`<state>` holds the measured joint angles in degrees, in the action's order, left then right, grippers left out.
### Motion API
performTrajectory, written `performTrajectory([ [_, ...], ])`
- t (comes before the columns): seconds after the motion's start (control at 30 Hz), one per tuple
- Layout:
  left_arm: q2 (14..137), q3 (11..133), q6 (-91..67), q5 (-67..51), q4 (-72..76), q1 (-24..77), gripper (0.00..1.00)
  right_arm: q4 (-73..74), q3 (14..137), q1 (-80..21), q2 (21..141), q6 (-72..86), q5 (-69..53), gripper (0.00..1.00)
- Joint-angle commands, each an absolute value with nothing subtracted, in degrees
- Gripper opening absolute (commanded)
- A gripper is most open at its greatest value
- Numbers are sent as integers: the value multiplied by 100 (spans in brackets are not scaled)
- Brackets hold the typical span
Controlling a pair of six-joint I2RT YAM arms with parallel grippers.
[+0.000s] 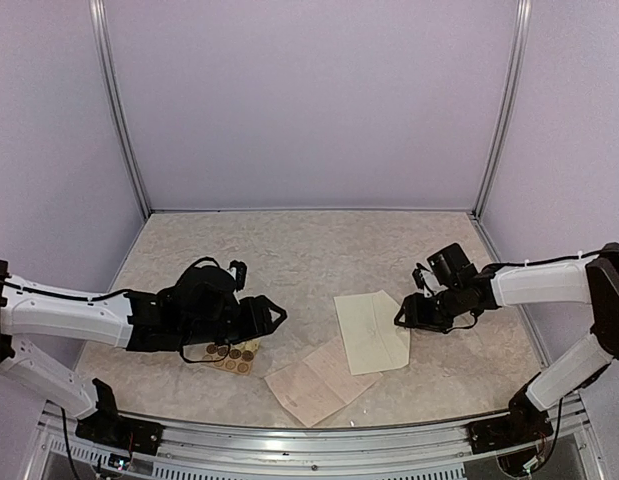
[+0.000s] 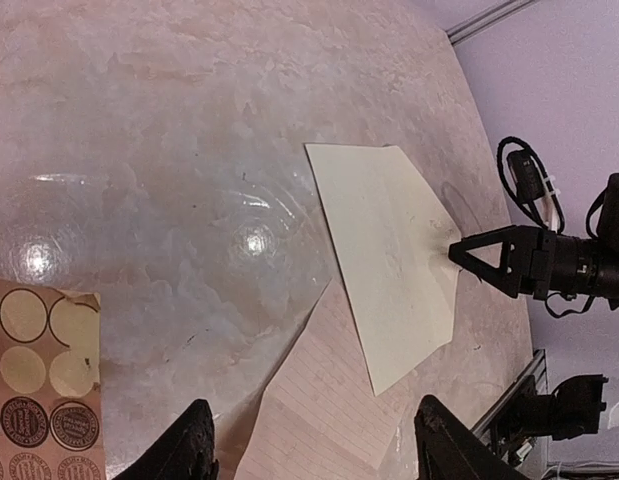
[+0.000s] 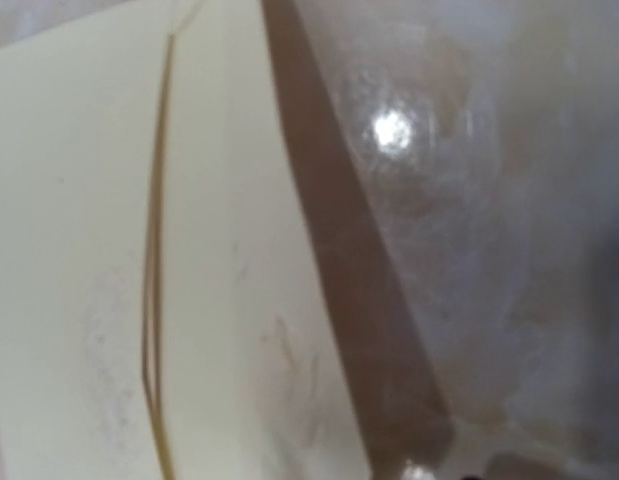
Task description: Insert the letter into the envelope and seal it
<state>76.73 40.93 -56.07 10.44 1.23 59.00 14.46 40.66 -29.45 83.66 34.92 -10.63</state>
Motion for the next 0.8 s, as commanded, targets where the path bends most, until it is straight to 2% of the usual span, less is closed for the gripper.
performTrajectory([
  [0.0,7426,3718,-6161,909,18,6062,64,1106,4038,-2918,8640,3542,-1216,56],
  [0.17,7311,3368,-6694,856,15,6306,66,995,4099,-2918,8807,3572,-1312,45],
  [0.37,7344,2901,-7226,672,330,6512,66,959,4126,-2917,8915,3599,-1320,19],
  [0.43,7311,2800,-7355,668,410,6588,66,933,4122,-2916,8935,3633,-1330,14],
  [0.6,7417,2564,-7562,512,827,6659,65,886,4143,-2918,8993,3656,-1378,9],
  [0.77,7488,2435,-7638,478,1183,6680,56,888,4155,-2917,8984,3665,-1381,6],
])
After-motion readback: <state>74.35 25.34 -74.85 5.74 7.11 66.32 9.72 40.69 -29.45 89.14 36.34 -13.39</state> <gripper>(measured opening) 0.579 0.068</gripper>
